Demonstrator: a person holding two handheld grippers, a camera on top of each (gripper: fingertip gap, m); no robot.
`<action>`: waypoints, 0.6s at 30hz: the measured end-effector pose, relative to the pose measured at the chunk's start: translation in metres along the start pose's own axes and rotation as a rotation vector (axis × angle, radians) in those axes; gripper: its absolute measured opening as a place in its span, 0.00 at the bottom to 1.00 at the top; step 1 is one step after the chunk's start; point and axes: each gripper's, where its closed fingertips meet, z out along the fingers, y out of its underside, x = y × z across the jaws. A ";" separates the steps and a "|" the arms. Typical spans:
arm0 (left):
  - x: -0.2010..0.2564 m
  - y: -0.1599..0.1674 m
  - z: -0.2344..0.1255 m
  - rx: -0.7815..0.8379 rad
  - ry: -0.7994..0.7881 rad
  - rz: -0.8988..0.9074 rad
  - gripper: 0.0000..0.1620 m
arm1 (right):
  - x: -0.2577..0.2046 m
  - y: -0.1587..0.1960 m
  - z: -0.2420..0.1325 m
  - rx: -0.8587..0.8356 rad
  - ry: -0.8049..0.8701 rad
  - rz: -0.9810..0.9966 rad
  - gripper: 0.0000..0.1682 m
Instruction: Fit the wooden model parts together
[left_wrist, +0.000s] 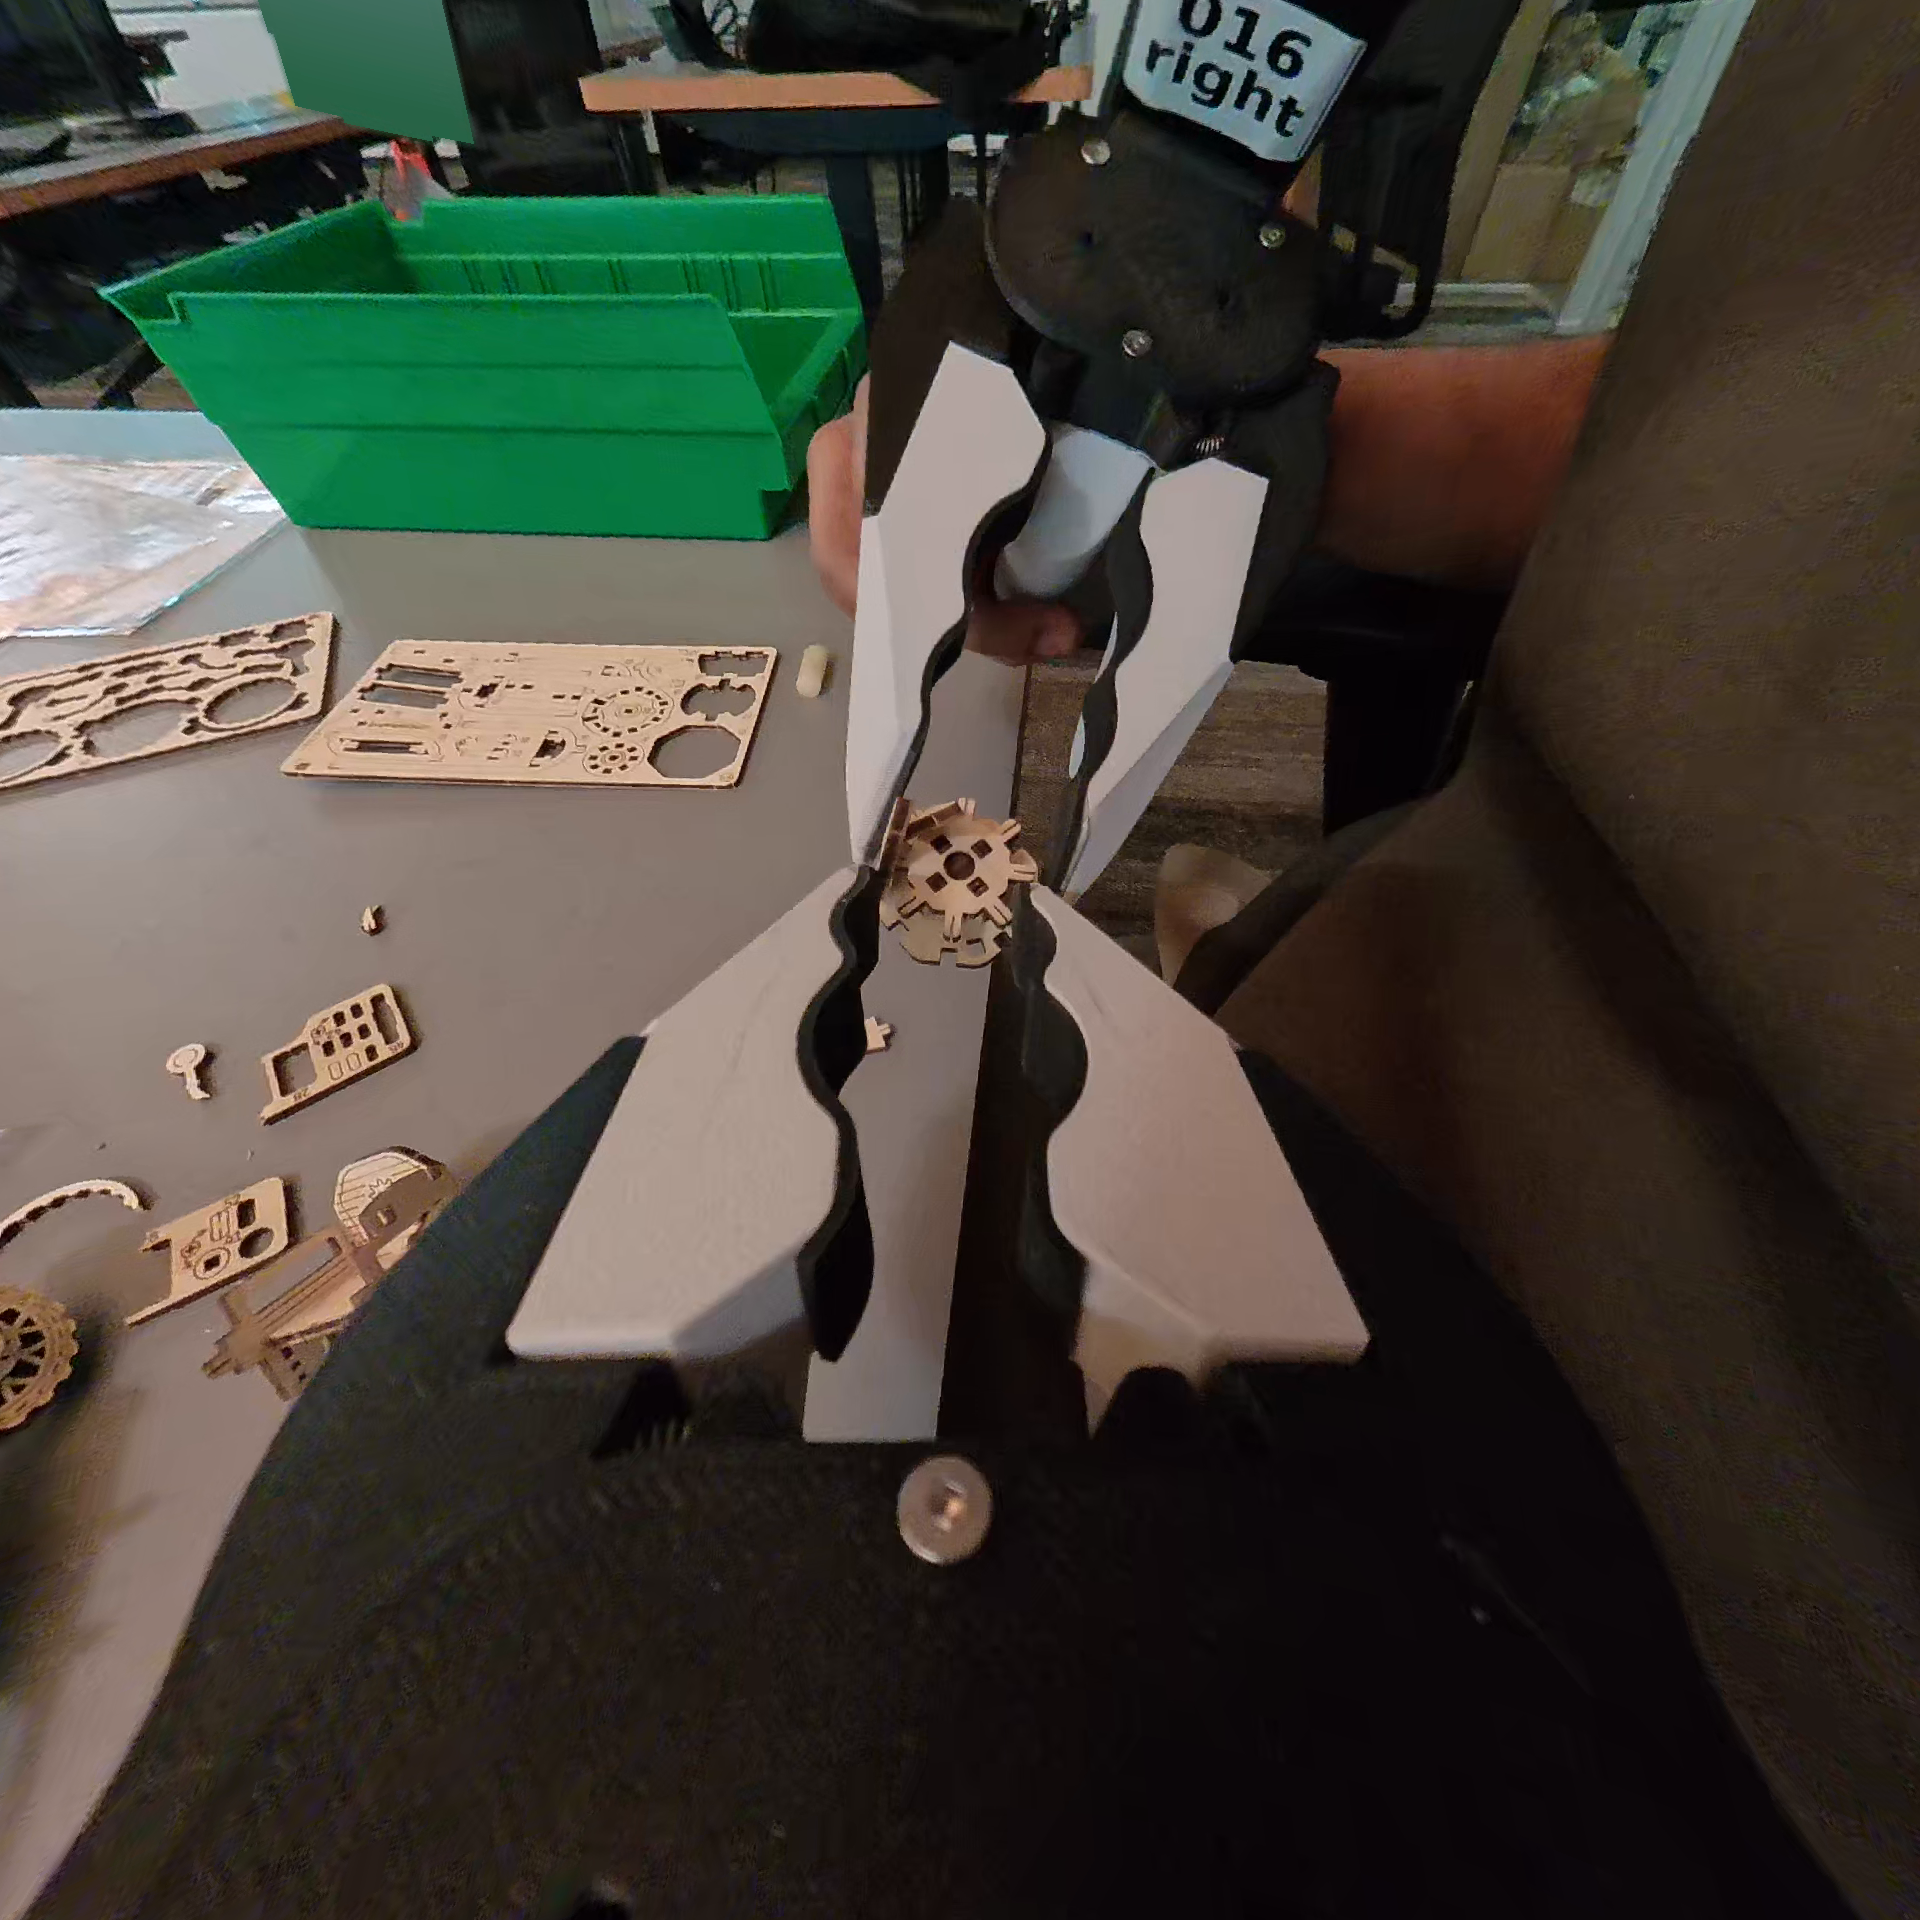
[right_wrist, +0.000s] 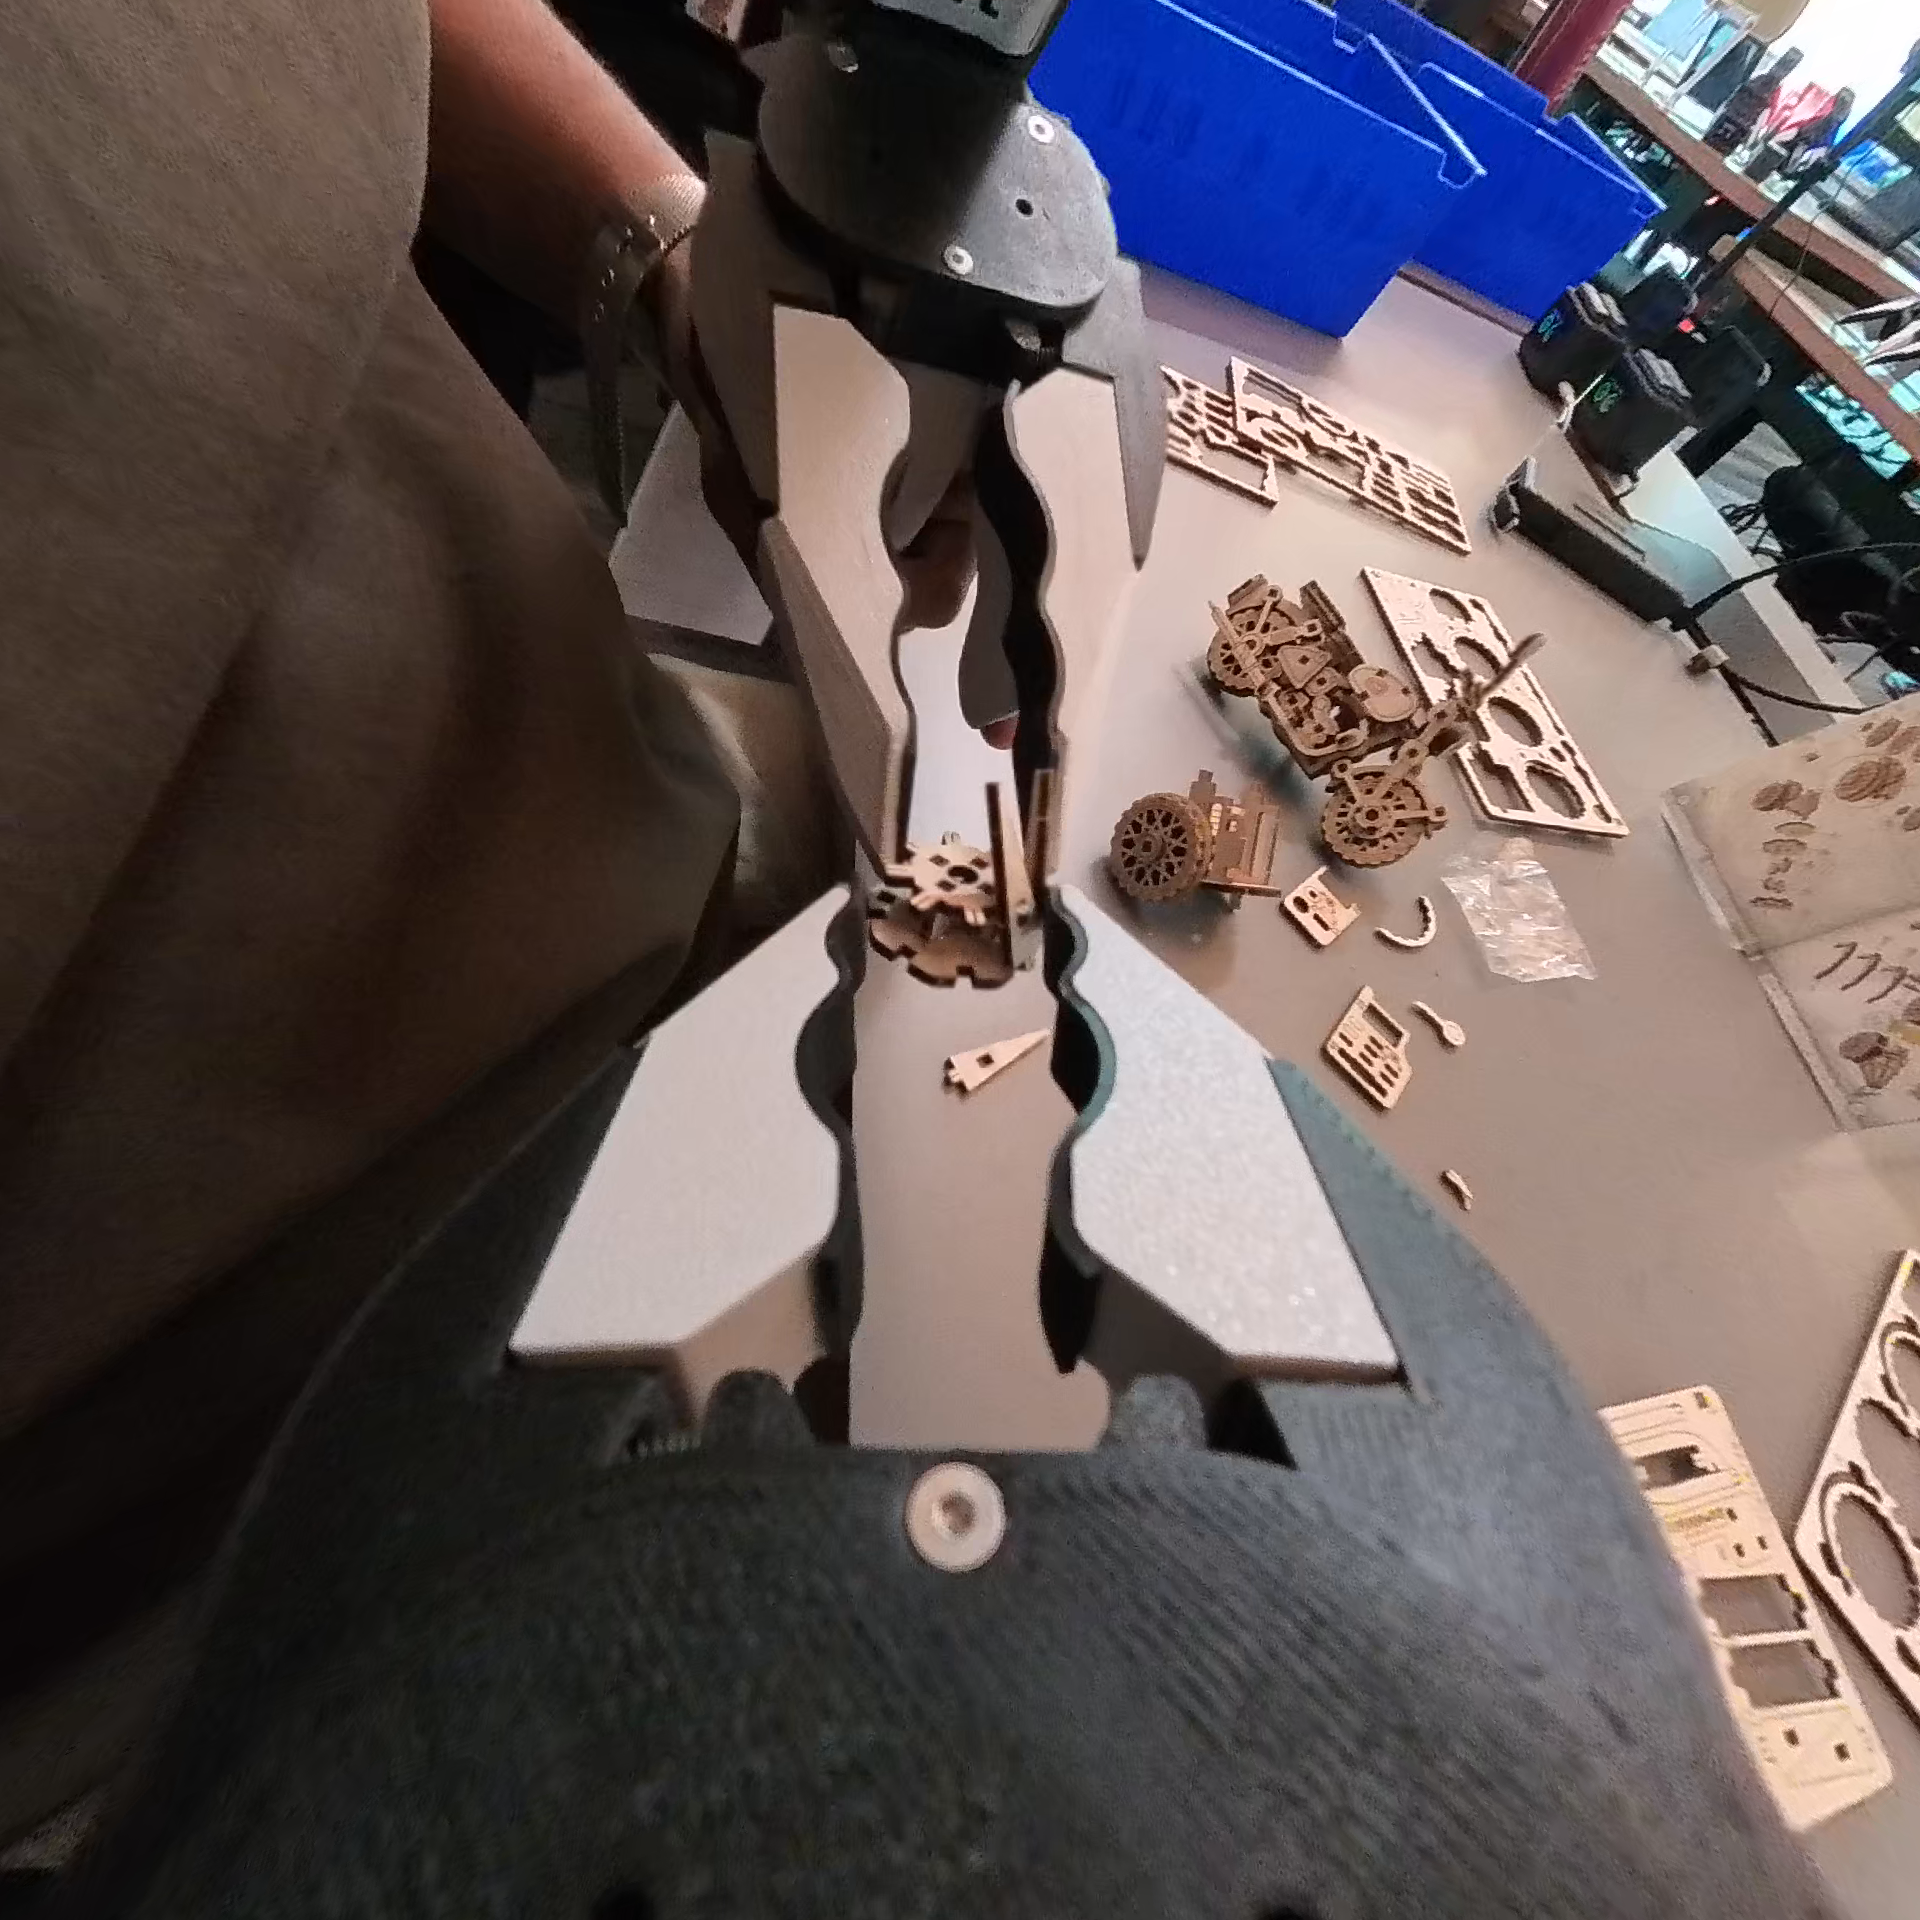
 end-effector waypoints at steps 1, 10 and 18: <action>0.000 0.000 0.000 0.001 0.001 -0.002 0.14 | 0.000 0.000 0.000 -0.003 -0.002 0.001 0.20; 0.000 -0.002 0.000 0.017 -0.001 -0.009 0.13 | 0.001 0.000 -0.002 -0.007 -0.006 0.008 0.20; 0.003 -0.005 0.000 0.023 0.004 -0.015 0.13 | -0.001 -0.001 -0.004 -0.013 -0.021 0.008 0.19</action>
